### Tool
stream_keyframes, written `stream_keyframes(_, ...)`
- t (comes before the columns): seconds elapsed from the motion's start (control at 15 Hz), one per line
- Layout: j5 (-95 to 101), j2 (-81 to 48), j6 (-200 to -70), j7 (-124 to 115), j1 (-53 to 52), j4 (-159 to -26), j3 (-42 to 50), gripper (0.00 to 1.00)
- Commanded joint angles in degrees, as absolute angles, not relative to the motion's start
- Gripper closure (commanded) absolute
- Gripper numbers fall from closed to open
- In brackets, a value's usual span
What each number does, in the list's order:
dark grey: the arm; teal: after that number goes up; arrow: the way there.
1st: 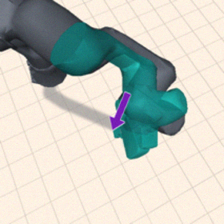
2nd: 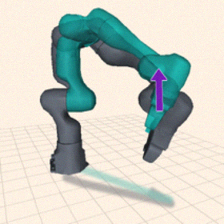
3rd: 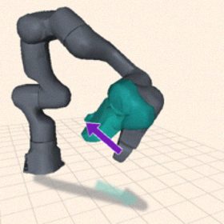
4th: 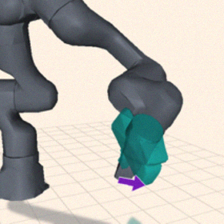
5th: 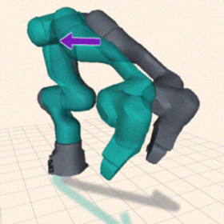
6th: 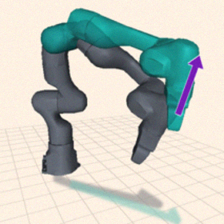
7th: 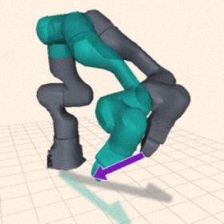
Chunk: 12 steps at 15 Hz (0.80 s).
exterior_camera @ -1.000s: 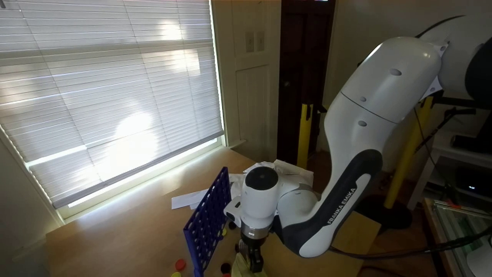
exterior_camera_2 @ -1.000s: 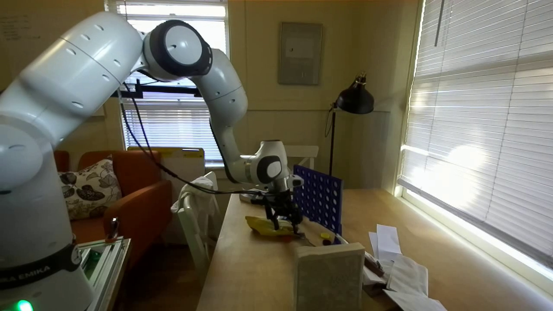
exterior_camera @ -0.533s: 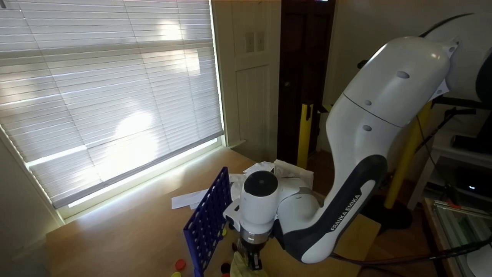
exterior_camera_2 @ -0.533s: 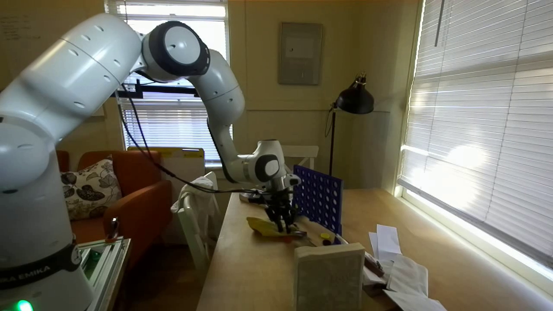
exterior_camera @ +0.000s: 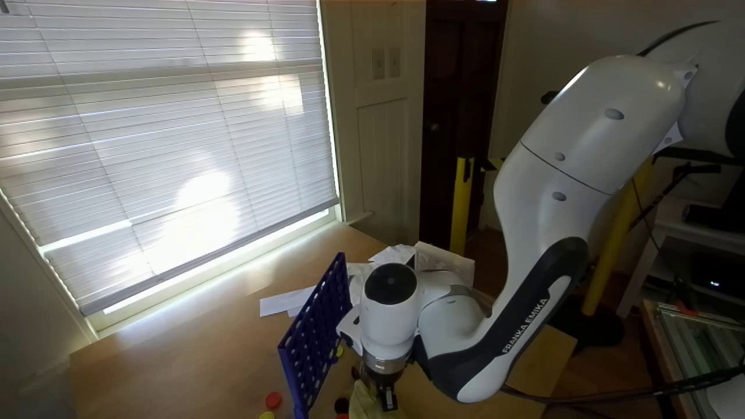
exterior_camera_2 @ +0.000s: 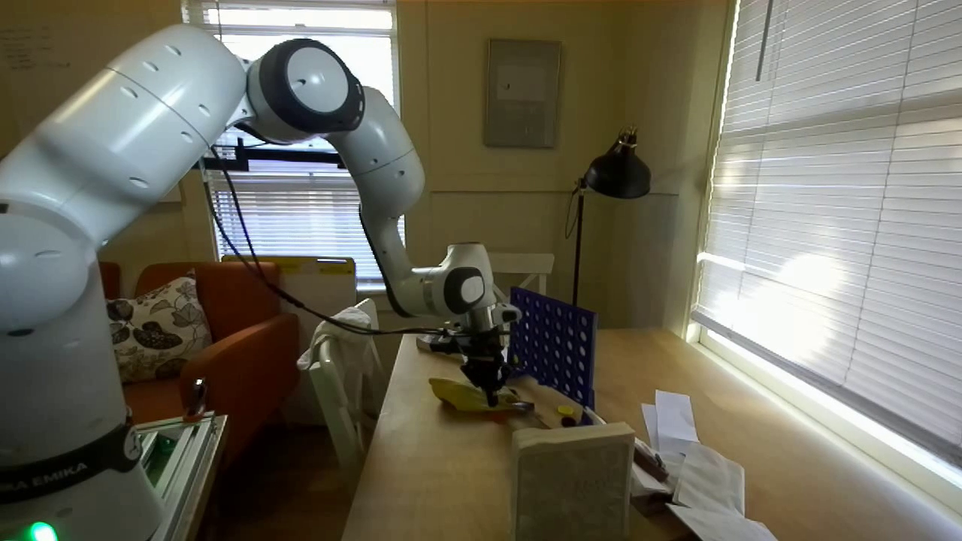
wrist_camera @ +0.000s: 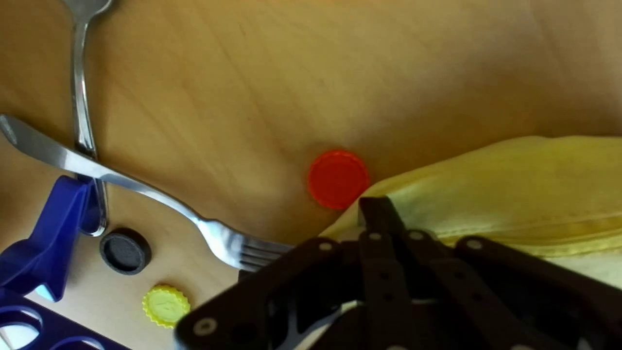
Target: Slightly move the yellow pencil case and the fork
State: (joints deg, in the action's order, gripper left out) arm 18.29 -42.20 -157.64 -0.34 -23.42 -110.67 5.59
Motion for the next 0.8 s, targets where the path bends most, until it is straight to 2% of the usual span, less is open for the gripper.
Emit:
stream_keyframes(0.0,22.46,-42.40,-152.00,5.74,-22.02,-109.10,2.85,1.00)
stream_keyframes(0.4,29.49,-41.27,-144.37,15.55,-21.70,-109.27,1.01,1.00)
stream_keyframes(0.73,33.24,-42.58,-142.97,25.66,-20.14,-108.22,-3.61,1.00)
